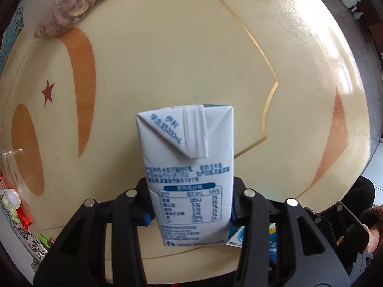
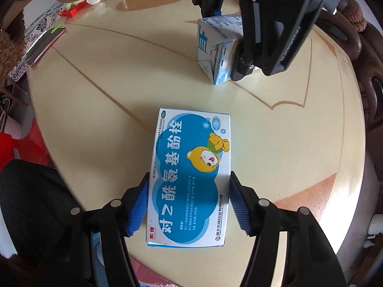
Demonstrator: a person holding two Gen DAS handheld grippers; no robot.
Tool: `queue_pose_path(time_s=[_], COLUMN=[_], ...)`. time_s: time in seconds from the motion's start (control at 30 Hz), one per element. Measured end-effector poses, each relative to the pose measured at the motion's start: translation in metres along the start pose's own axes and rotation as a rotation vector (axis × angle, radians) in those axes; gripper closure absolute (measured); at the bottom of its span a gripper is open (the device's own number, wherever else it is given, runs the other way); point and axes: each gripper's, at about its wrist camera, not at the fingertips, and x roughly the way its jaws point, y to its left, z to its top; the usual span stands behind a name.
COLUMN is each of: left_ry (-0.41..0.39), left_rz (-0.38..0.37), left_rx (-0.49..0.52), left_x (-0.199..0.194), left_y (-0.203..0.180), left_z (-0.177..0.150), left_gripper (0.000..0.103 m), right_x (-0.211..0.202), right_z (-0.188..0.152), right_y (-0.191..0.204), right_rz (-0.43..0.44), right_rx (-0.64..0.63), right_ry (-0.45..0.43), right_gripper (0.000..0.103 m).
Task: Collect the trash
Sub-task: 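Close the left tool on the white milk carton while the right tool grasps the blue-white box, then carry the milk carton and blue-white box with both tools over the pink bin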
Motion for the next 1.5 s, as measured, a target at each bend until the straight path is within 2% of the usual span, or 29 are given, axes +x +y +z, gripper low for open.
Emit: queue_pose_path(time_s=[0.2,0.47,0.73,0.93,1.07,1.5], left_ry=[-0.038,-0.071,-0.110,-0.159,-0.198,-0.303], left_rz=[0.012,0.031,0.057,0.073,0.077,0.111], left_rx=[-0.005,-0.021,-0.033,-0.034,-0.029,0.042], left_x=[-0.015,-0.042,-0.075,-0.105,-0.115,-0.087], left_y=[0.003,-0.011,-0.019,-0.019,-0.020,-0.078], left_z=[-0.017,-0.036,-0.066,-0.111,-0.160,-0.265], left_gripper=[0.059,0.059,0.059,0.059,0.059,0.059], right_x=[-0.011,-0.029,-0.066,-0.097,-0.115,-0.150], right_z=[-0.005,-0.002,-0.013,-0.025,-0.042,-0.098], right_y=[-0.006,0.010,0.025,0.035,0.036,0.049], right_rz=[-0.020,-0.050,-0.069,-0.094,-0.111,-0.117], right_rx=[0.021,0.034,0.042,0.063,0.093,0.200], right_ry=[-0.013,-0.044,-0.081,-0.115,-0.137,-0.180], right_gripper=[0.042,0.042,0.042,0.042,0.042,0.042])
